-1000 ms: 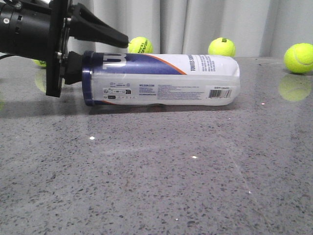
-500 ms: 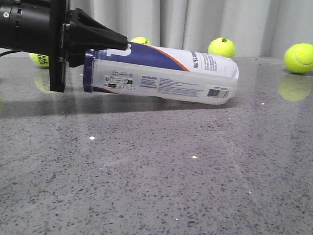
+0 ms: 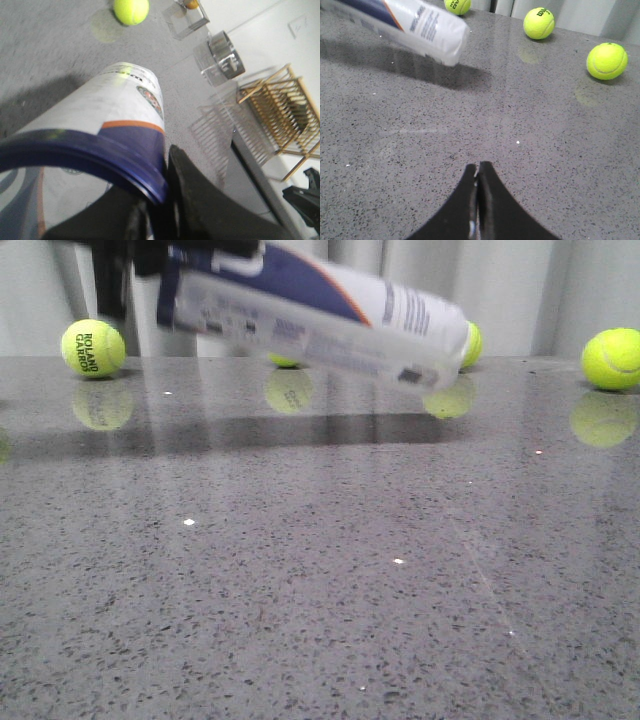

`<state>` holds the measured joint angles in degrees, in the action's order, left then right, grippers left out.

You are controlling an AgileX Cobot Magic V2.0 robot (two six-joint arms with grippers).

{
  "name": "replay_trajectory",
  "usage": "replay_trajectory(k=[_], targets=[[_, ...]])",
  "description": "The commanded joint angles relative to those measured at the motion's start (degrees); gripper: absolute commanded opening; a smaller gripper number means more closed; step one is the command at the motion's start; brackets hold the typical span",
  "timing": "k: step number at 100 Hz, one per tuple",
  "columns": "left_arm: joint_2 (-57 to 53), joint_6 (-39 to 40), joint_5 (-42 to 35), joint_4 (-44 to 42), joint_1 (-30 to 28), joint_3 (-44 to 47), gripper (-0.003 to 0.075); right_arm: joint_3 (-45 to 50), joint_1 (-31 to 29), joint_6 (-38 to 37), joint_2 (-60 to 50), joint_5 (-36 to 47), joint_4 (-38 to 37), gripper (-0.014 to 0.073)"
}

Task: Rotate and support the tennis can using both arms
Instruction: 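Lift the can's navy end with the left gripper, tilting it upright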

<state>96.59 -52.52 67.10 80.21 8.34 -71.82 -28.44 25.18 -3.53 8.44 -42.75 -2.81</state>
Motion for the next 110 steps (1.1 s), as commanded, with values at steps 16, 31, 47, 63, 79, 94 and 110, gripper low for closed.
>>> replay_trajectory(k=[16,31,47,63,79,94,110], targets=[[-7.52,14.52,6.35,-17.77,0.75,-18.04,-0.0020,-1.37,-0.31,0.25,0.63,4.48,-0.78,-0.0067],[-9.49,23.53,6.35,-31.95,2.20,-26.27,-0.0020,-1.37,-0.31,0.25,0.63,4.48,-0.78,-0.0067],[-12.28,28.17,6.35,-42.71,6.27,-28.07,-0.0020,-1.37,-0.31,0.25,0.63,4.48,-0.78,-0.0067],[-13.93,33.46,6.35,-59.60,13.22,-27.95,-0.0020,-1.37,-0.31,0.25,0.63,4.48,-0.78,-0.0067],[-14.18,33.46,6.35,-61.31,18.86,-26.89,-0.0019,-1.37,-0.31,0.25,0.63,4.48,-0.78,-0.0067],[-14.18,33.46,6.35,-61.95,22.68,-24.21,-0.0019,-1.37,-0.31,0.25,0.63,4.48,-0.78,-0.0067],[-14.18,33.55,6.35,-63.50,23.74,-21.79,-0.0019,-1.37,-0.31,0.25,0.63,4.48,-0.78,-0.0067]])
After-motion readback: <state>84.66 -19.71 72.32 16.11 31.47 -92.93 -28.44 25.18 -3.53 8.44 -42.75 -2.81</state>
